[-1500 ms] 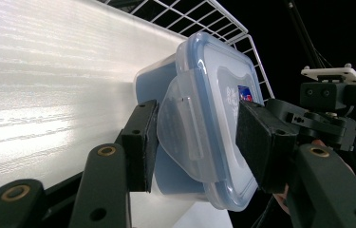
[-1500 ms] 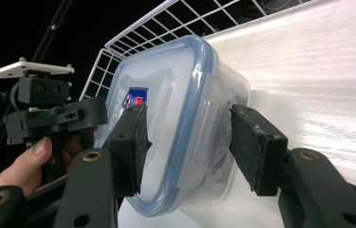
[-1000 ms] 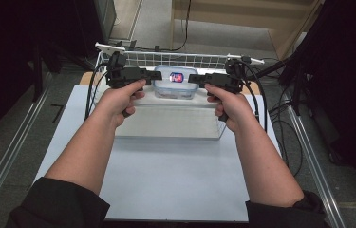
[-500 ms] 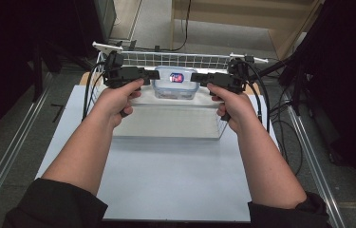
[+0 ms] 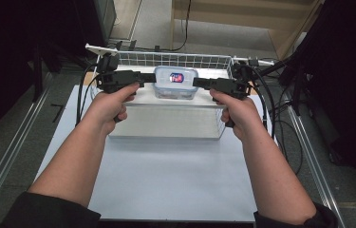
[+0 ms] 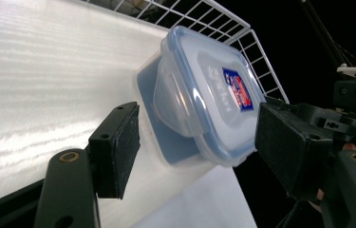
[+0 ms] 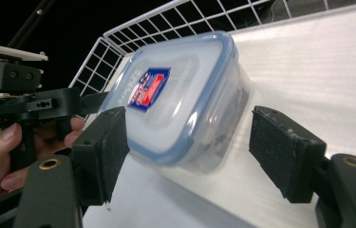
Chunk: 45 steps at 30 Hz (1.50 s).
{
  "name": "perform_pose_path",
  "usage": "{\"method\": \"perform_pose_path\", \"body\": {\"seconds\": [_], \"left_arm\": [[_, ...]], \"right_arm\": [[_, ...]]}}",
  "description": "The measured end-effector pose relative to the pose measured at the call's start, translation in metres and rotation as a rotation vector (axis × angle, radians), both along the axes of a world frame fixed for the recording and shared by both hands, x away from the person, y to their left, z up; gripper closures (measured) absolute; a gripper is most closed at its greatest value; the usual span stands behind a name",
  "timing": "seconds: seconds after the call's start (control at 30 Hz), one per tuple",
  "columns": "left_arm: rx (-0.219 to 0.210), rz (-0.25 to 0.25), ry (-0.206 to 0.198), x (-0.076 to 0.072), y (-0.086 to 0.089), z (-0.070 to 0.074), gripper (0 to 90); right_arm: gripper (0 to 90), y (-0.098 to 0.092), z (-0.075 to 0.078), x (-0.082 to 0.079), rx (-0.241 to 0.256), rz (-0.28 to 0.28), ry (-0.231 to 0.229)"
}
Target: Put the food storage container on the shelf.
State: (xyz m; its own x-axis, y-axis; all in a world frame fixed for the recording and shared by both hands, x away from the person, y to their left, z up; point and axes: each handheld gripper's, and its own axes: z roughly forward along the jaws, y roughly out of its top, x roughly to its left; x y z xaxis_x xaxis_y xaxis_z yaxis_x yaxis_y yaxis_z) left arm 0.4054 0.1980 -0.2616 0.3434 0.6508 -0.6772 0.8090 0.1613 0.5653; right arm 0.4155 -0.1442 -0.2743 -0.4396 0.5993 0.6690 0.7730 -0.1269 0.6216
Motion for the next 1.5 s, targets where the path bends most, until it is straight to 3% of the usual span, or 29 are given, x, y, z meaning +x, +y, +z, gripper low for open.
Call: {"method": "perform_pose_path", "body": {"seconds": [0.13, 0.23, 0.4, 0.43, 0.47, 0.57, 0.67, 0.73, 0.77, 0.83, 0.9, 0.97, 1.13, 1.2, 1.23, 1.27, 1.3, 1.33, 1.37, 1.4, 1.43, 1.47, 1.5], "left_arm": [[0.019, -0.007, -0.021, -0.011, 0.002, 0.000, 30.4], [0.024, -0.024, -0.057, -0.022, 0.001, 0.000, 28.2], [0.077, -0.041, -0.133, -0.042, -0.005, -0.003, 24.8], [0.077, -0.041, -0.133, -0.042, -0.005, -0.003, 23.5], [0.120, -0.043, -0.167, -0.050, -0.005, -0.008, 22.6], [0.156, -0.047, -0.196, -0.057, -0.005, -0.013, 19.3], [0.195, -0.049, -0.269, -0.077, -0.002, -0.029, 18.5], [0.206, -0.050, -0.282, -0.082, -0.001, -0.034, 17.8], [0.227, -0.058, -0.314, -0.094, 0.001, -0.046, 17.6], [0.243, -0.057, -0.330, -0.100, 0.001, -0.052, 17.1], [0.327, -0.060, -0.358, -0.119, 0.003, -0.072, 16.6], [0.373, -0.052, -0.359, -0.132, 0.005, -0.086, 16.1], [0.416, -0.028, -0.372, -0.162, 0.018, -0.120, 14.6], [0.423, -0.039, -0.344, -0.170, 0.023, -0.138, 14.8], [0.423, -0.039, -0.344, -0.170, 0.023, -0.138, 14.8], [0.424, -0.033, -0.332, -0.175, 0.027, -0.151, 14.8], [0.455, -0.019, -0.303, -0.181, 0.032, -0.172, 16.2], [0.468, -0.056, -0.252, -0.179, 0.033, -0.180, 16.0], [0.468, -0.056, -0.252, -0.179, 0.033, -0.180, 14.4], [0.481, -0.071, -0.228, -0.178, 0.034, -0.186, 14.4], [0.482, -0.059, -0.231, -0.177, 0.035, -0.188, 14.8], [0.460, -0.055, -0.221, -0.175, 0.035, -0.188, 14.9], [0.460, -0.055, -0.221, -0.175, 0.035, -0.188, 14.9]], "right_arm": [[26.1, -0.004, -0.002, -0.011, -0.009, -0.009, -0.017], [23.9, -0.009, -0.004, -0.021, -0.024, -0.027, -0.031], [22.2, -0.018, -0.011, -0.036, -0.046, -0.046, -0.057], [22.2, -0.018, -0.011, -0.036, -0.046, -0.046, -0.057], [21.6, -0.021, -0.014, -0.044, -0.064, -0.062, -0.082], [19.8, -0.023, -0.020, -0.054, -0.101, -0.075, -0.121], [18.0, -0.026, -0.031, -0.064, -0.133, -0.086, -0.163], [17.9, -0.027, -0.035, -0.069, -0.146, -0.092, -0.178], [18.1, -0.029, -0.045, -0.079, -0.189, -0.111, -0.218], [18.6, -0.030, -0.049, -0.082, -0.210, -0.121, -0.233], [18.1, -0.035, -0.069, -0.100, -0.231, -0.134, -0.279], [16.2, -0.038, -0.081, -0.110, -0.232, -0.127, -0.272], [14.6, -0.044, -0.120, -0.142, -0.316, -0.137, -0.365], [14.6, -0.048, -0.138, -0.154, -0.322, -0.135, -0.375], [14.6, -0.048, -0.138, -0.154, -0.322, -0.135, -0.375], [14.6, -0.049, -0.147, -0.160, -0.327, -0.141, -0.372], [14.2, -0.056, -0.168, -0.176, -0.326, -0.176, -0.406], [13.6, -0.058, -0.176, -0.181, -0.333, -0.182, -0.425], [13.6, -0.058, -0.176, -0.181, -0.333, -0.182, -0.425], [13.4, -0.057, -0.182, -0.183, -0.365, -0.156, -0.428], [13.6, -0.056, -0.185, -0.184, -0.433, -0.118, -0.433], [13.9, -0.056, -0.185, -0.184, -0.445, -0.140, -0.464], [13.9, -0.056, -0.185, -0.184, -0.445, -0.140, -0.464]]}}
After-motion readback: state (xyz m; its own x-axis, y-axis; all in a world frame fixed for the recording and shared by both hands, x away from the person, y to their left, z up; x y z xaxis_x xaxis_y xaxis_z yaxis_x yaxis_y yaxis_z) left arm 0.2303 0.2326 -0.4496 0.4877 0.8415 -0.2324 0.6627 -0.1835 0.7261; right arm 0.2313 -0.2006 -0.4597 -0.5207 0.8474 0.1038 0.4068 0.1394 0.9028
